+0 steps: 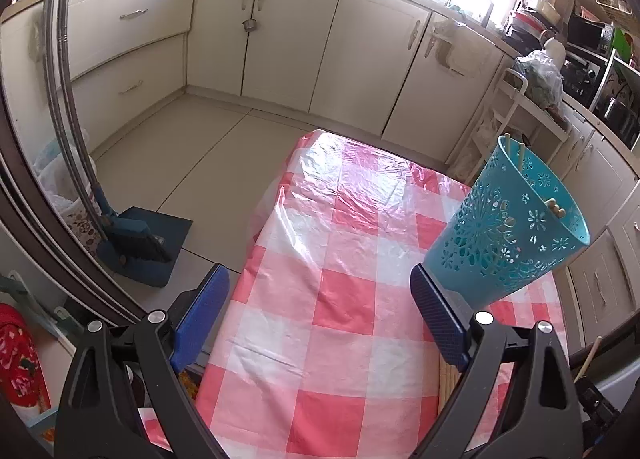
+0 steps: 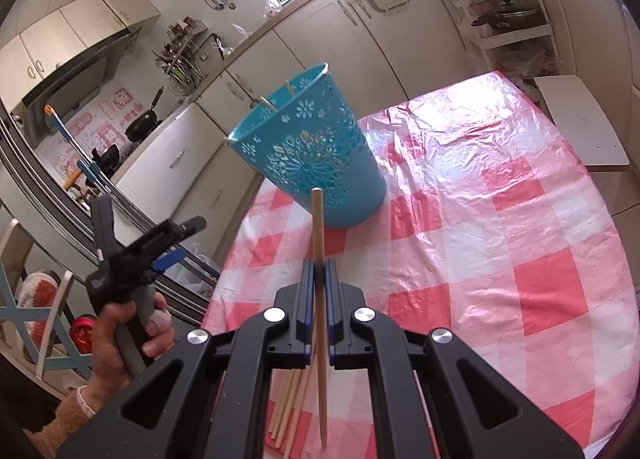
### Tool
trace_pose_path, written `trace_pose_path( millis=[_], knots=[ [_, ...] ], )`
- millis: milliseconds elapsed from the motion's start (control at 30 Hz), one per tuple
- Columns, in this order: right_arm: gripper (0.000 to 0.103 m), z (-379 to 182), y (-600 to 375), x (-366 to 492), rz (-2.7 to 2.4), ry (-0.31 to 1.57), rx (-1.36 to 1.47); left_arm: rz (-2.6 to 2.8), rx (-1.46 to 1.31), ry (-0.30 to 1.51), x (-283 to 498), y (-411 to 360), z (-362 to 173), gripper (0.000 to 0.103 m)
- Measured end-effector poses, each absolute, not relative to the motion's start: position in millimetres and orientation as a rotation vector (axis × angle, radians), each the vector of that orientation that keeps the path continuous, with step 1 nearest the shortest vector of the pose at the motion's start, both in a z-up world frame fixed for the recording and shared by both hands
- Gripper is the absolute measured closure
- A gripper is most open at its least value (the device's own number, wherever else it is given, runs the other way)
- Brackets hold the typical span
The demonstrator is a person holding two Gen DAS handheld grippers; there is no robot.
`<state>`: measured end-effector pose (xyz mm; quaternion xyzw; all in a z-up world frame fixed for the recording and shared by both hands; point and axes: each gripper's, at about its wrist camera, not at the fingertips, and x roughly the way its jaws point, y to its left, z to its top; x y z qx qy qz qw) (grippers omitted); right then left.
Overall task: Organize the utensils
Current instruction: 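Lower the chopstick into the basket and open the right gripper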
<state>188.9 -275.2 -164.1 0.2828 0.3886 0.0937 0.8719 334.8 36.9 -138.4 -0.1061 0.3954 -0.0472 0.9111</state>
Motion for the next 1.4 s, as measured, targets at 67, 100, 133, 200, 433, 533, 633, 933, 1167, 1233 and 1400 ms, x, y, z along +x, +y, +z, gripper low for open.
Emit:
trace_pose_path(
  millis=[67, 100, 133, 200, 433, 533, 633, 933, 1167, 1233, 1400],
  knots=[
    [0.097, -154.3, -278.6, 190.8, 0.209, 0.783, 0.624, -0.1, -0.238, 0.813, 333.9, 40.0, -137.3, 0.015],
    [0.097, -149.6, -280.4, 192.6, 0.216, 0.771, 0.638, -0.099, -0.245, 0.812, 333.3, 41.5, -137.1, 0.015],
    [0.097, -143.6, -281.6, 195.2, 0.225, 0.756, 0.652, -0.098, -0.251, 0.812, 333.2, 42.7, -136.9, 0.015],
    [0.097, -130.9, -282.4, 201.3, 0.244, 0.725, 0.659, -0.095, -0.266, 0.814, 333.2, 45.1, -137.3, 0.015],
    [0.097, -90.1, -278.3, 237.5, 0.299, 0.631, 0.642, -0.102, -0.288, 0.821, 332.9, 45.8, -137.9, 0.015],
    [0.097, -80.2, -277.0, 260.2, 0.315, 0.601, 0.655, -0.104, -0.283, 0.825, 333.2, 44.5, -138.7, 0.015],
    [0.097, -67.3, -274.9, 284.0, 0.332, 0.567, 0.671, -0.106, -0.286, 0.833, 334.0, 44.9, -140.2, 0.015],
    [0.097, -50.8, -272.4, 315.9, 0.341, 0.536, 0.618, -0.124, -0.331, 0.857, 340.4, 45.8, -144.3, 0.015],
    [0.097, -19.9, -283.1, 330.2, 0.316, 0.46, 0.579, -0.129, -0.324, 0.865, 341.5, 42.2, -145.9, 0.015],
    [0.097, -16.1, -282.8, 335.0, 0.307, 0.453, 0.553, -0.129, -0.323, 0.867, 342.0, 41.6, -146.1, 0.015],
    [0.097, -32.5, -271.9, 343.2, 0.251, 0.494, 0.436, -0.133, -0.316, 0.869, 343.0, 39.5, -146.5, 0.015]
  ],
)
